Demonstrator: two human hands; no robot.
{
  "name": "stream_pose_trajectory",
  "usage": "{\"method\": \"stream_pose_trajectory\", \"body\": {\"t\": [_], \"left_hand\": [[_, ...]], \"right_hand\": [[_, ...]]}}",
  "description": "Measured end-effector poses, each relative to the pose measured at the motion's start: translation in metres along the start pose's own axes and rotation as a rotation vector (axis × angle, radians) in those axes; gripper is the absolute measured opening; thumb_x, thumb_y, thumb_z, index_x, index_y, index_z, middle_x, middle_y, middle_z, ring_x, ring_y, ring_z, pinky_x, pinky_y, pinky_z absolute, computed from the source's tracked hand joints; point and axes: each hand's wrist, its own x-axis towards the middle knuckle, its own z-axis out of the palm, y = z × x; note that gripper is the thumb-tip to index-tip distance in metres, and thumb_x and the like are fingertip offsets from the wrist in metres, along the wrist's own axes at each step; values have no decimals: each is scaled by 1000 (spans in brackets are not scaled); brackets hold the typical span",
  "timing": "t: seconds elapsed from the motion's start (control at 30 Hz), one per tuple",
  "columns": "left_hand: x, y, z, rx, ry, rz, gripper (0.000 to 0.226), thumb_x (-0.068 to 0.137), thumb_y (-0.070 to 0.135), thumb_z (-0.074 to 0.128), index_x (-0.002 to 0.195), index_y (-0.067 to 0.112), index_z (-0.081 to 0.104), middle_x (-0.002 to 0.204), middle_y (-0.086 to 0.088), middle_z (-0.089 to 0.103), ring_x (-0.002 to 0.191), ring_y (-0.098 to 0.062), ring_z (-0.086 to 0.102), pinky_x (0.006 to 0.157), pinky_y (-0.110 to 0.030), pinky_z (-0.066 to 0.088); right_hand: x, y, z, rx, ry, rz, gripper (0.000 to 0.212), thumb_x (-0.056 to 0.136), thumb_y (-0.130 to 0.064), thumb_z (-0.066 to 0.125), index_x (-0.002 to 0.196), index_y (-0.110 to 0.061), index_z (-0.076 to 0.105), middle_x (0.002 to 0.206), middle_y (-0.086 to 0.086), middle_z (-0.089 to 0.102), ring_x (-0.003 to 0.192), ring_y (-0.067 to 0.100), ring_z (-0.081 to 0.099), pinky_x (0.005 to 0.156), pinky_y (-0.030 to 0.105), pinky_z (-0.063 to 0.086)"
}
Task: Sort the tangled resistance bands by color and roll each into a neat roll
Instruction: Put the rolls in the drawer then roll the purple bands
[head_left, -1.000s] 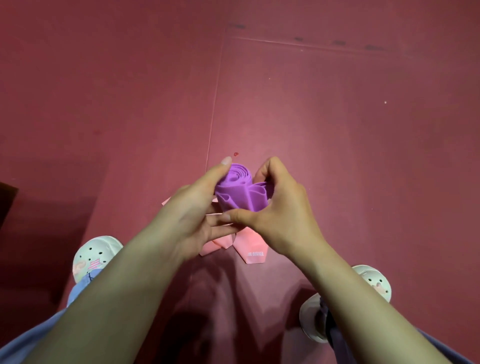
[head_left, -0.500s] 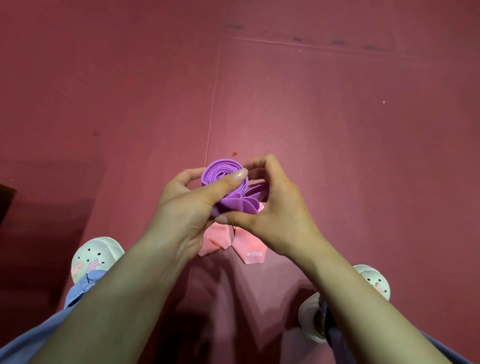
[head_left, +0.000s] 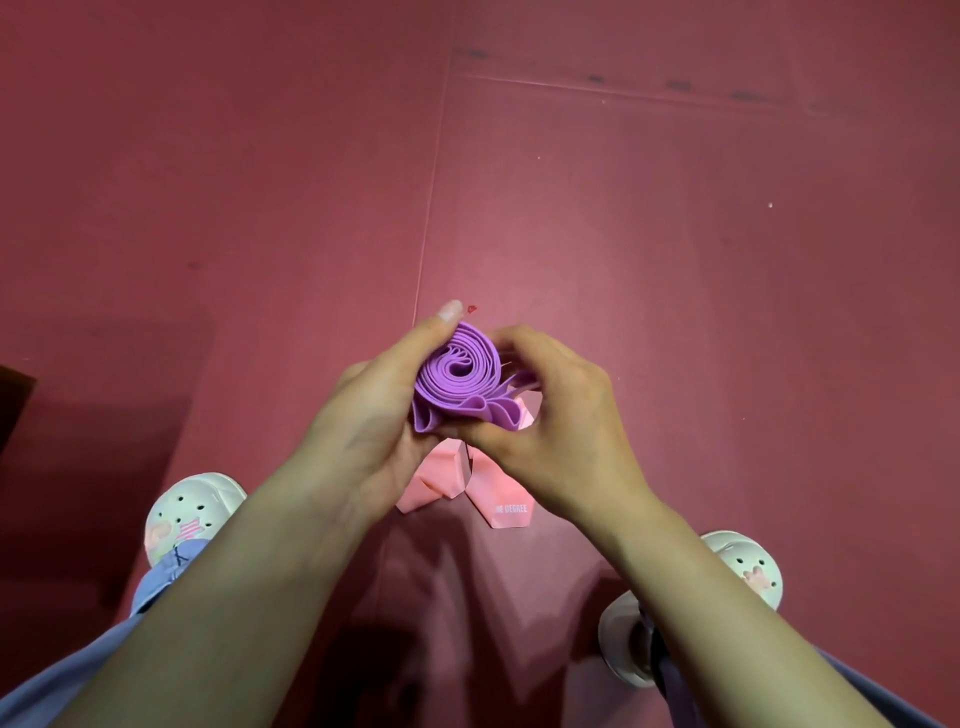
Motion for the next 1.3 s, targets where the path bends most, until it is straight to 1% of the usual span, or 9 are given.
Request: {"method": "stream_pose_trajectory", "body": {"t": [0.17,0.27,0.33,0.5,0.7,0.87,1.0,1.13,1.3], "left_hand": [[-2,-2,1,-4,52,75,53,65,36,73,96,-7,71,97,-26,71,84,-34,72,66,-37,60],[-2,-4,2,24,120,117,42,63,36,75,82,-1,76,90,-22,73,79,-32,73,70,-45,60],[-2,-3,1,36,153,137,38,63,36,76,78,2,77,87,-22,73,76,-33,72,70,-49,58],[-4,-4,3,-56,151,185,37,67,27,77,85,-6,73,85,-26,71,74,-34,69,70,-48,59],[-4,-7,4,1,123,192,34,66,31,77,81,1,76,82,-19,73,70,-27,70,66,-36,60],[-5,-5,7,-24,138,157,29,62,32,77,70,4,76,73,-16,72,61,-23,69,56,-31,57],[-7,-6,8,-5,162,182,40,63,30,78,89,0,74,85,-20,74,71,-26,70,66,-35,60],[-9,-6,9,-34,183,218,35,68,27,76,91,0,72,70,-12,72,54,-19,66,46,-25,52],[-9,-2,7,6,190,243,28,62,39,78,65,12,75,64,-11,68,54,-26,60,56,-32,48]], "right_hand": [[0,-2,-1,0,10,-6,47,65,-38,85,103,-26,60,95,-13,65,83,2,58,77,25,49],[-1,-5,-3,38,-80,19,60,62,-38,87,113,-28,56,104,-13,63,92,1,60,81,25,49],[0,-6,-6,209,-186,85,68,61,-33,88,120,-30,55,109,-13,65,93,2,62,81,20,50],[5,-12,-13,742,-239,338,25,92,-36,59,111,-23,66,98,-3,72,86,10,69,74,20,54],[8,-10,-15,695,-165,442,16,92,-31,56,97,-28,71,90,-7,74,85,6,68,81,26,49],[7,-9,-13,714,-93,403,14,90,-25,62,96,-22,74,88,-1,75,81,8,65,71,16,50],[7,-7,-13,706,-154,499,24,86,-35,65,107,-23,71,98,-1,74,93,14,68,84,28,50],[8,-7,-11,825,-247,601,37,83,-43,65,113,-22,65,106,1,73,94,16,69,84,31,53],[6,-8,-8,837,-397,599,63,68,-62,63,114,-20,65,105,7,73,93,16,69,82,29,52]]}}
